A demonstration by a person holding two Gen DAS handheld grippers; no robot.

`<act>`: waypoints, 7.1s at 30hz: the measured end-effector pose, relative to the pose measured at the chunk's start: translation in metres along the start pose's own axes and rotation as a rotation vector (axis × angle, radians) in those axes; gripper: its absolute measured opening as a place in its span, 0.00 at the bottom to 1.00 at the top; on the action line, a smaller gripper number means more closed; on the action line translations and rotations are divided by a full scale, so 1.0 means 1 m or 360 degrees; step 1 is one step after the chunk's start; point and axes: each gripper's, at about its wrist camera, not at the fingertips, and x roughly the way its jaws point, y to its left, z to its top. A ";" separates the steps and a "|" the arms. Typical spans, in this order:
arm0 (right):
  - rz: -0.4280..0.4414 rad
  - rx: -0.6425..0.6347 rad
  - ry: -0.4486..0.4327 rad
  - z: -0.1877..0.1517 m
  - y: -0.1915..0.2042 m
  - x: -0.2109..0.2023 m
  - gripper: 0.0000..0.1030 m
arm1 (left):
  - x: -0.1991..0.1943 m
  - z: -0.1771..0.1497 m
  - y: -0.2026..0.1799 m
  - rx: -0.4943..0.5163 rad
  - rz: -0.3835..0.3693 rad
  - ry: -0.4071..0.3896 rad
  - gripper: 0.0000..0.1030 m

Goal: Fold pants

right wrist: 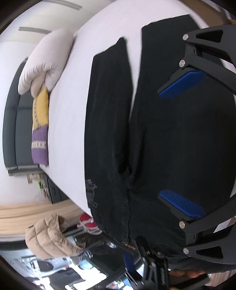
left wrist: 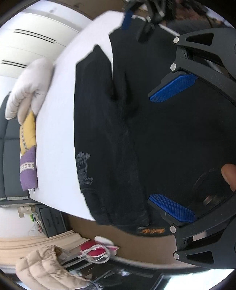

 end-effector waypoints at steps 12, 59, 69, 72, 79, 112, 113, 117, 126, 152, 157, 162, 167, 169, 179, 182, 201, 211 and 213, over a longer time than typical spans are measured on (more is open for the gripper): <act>0.0373 -0.0327 0.0075 0.054 -0.040 0.050 0.86 | 0.127 0.148 0.106 0.0415 -0.0094 0.0111 1.00; 0.0592 -0.0937 0.0419 0.210 0.059 0.239 0.06 | 0.107 0.103 0.118 0.0455 -0.0163 -0.0009 0.06; 0.0745 -0.0550 0.0322 0.181 0.085 0.200 0.06 | 0.063 0.076 0.091 0.0359 -0.0238 -0.0034 0.06; 0.0746 -0.0625 0.0303 0.160 0.092 0.180 0.06 | 0.046 0.058 0.086 0.0367 -0.0267 -0.0032 0.06; 0.0588 -0.1096 0.0351 0.081 0.103 0.123 0.06 | 0.003 -0.012 0.069 0.0517 -0.0373 0.0026 0.06; 0.0039 -0.1769 0.0346 -0.119 0.163 0.020 0.08 | -0.055 -0.150 0.005 0.0911 -0.0506 0.0283 0.09; 0.0036 -0.1757 0.0345 -0.121 0.164 0.021 0.09 | -0.057 -0.152 0.009 0.0899 -0.0505 0.0273 0.09; -0.0038 -0.1800 0.0313 -0.132 0.172 0.023 0.09 | -0.069 -0.145 0.015 0.0853 -0.0521 0.0356 0.13; -0.0060 -0.1667 0.0282 -0.130 0.172 0.028 0.09 | -0.100 -0.086 0.009 0.0569 -0.0585 0.0105 0.13; -0.0323 0.0577 0.0260 0.126 -0.125 0.135 0.73 | 0.010 -0.105 -0.046 0.0165 -0.0546 0.0303 0.12; -0.0458 0.0629 0.0470 0.130 -0.149 0.208 0.61 | 0.013 -0.103 -0.042 0.0157 -0.0559 0.0325 0.12; -0.0388 0.0741 0.0379 0.123 -0.172 0.203 0.05 | 0.014 -0.099 -0.041 0.0157 -0.0562 0.0331 0.13; -0.0202 0.1025 0.0097 0.096 -0.214 0.134 0.05 | 0.013 -0.098 -0.043 0.0178 -0.0546 0.0330 0.13; -0.0112 0.1185 -0.0070 0.068 -0.235 0.091 0.05 | 0.012 -0.097 -0.045 0.0184 -0.0540 0.0327 0.13; 0.0163 0.2127 -0.0436 -0.146 -0.347 0.014 0.14 | 0.013 -0.097 -0.058 0.0239 -0.0462 0.0332 0.13; 0.0228 0.2096 -0.0513 -0.147 -0.334 0.013 0.44 | 0.013 -0.096 -0.060 0.0240 -0.0433 0.0340 0.13; 0.0184 0.2173 -0.0541 -0.159 -0.345 -0.010 0.04 | 0.009 -0.093 -0.066 0.0253 -0.0396 0.0362 0.13; 0.0169 0.2162 -0.0447 -0.176 -0.347 -0.020 0.04 | 0.004 -0.096 -0.057 0.0289 -0.0402 0.0390 0.13; 0.0168 0.2183 -0.0389 -0.189 -0.352 -0.005 0.00 | 0.002 -0.098 -0.053 0.0280 -0.0408 0.0384 0.13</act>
